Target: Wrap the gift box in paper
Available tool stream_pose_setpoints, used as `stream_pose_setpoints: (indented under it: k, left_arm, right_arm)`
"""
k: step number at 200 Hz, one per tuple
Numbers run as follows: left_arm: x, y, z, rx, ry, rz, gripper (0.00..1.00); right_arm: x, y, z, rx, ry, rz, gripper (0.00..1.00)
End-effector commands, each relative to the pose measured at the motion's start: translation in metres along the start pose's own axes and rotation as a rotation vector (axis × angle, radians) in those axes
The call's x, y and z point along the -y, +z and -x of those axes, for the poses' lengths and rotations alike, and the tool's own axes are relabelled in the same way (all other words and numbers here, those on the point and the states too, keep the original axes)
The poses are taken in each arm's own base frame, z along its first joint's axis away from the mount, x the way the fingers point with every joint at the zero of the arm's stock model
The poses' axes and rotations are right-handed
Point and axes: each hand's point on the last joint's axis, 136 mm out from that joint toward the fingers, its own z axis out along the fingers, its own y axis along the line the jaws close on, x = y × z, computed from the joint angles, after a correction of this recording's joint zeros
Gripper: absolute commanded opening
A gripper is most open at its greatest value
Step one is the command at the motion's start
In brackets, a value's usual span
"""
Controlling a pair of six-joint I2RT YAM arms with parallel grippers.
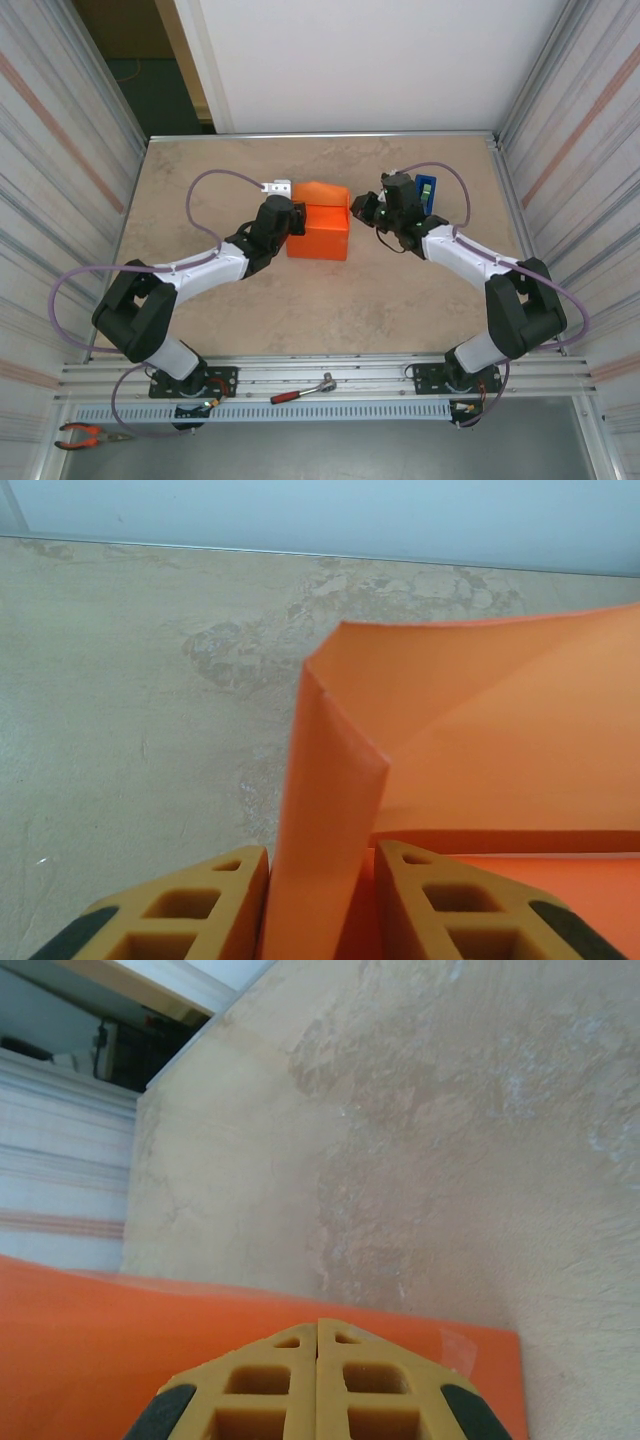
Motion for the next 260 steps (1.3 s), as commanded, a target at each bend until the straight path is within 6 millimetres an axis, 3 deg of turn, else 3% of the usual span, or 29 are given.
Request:
stream_pose_setpoints:
  k: [1,60,148,218,260]
  left_arm:
    - [-0.001,0.003,-0.014,-0.053,0.050,0.021,0.34]
    - [-0.002,0.004,-0.014,-0.059,0.055,0.027,0.33]
    - [-0.001,0.006,-0.015,-0.062,0.051,0.027,0.33]
    - [-0.001,0.005,-0.015,-0.061,0.046,0.026,0.33]
    - [-0.001,0.005,-0.015,-0.062,0.045,0.026,0.33]
  right_arm:
    - [-0.005,-0.007,0.016,0.039,-0.017,0.000,0.00]
    - [-0.014,0.009,0.005,-0.020,-0.032,0.036,0.00]
    - [-0.041,0.004,-0.012,-0.051,-0.101,0.117,0.00]
    - [-0.046,0.015,-0.032,-0.116,-0.148,0.114,0.00]
    - [-0.033,0.022,-0.053,-0.176,-0.217,0.046,0.00]
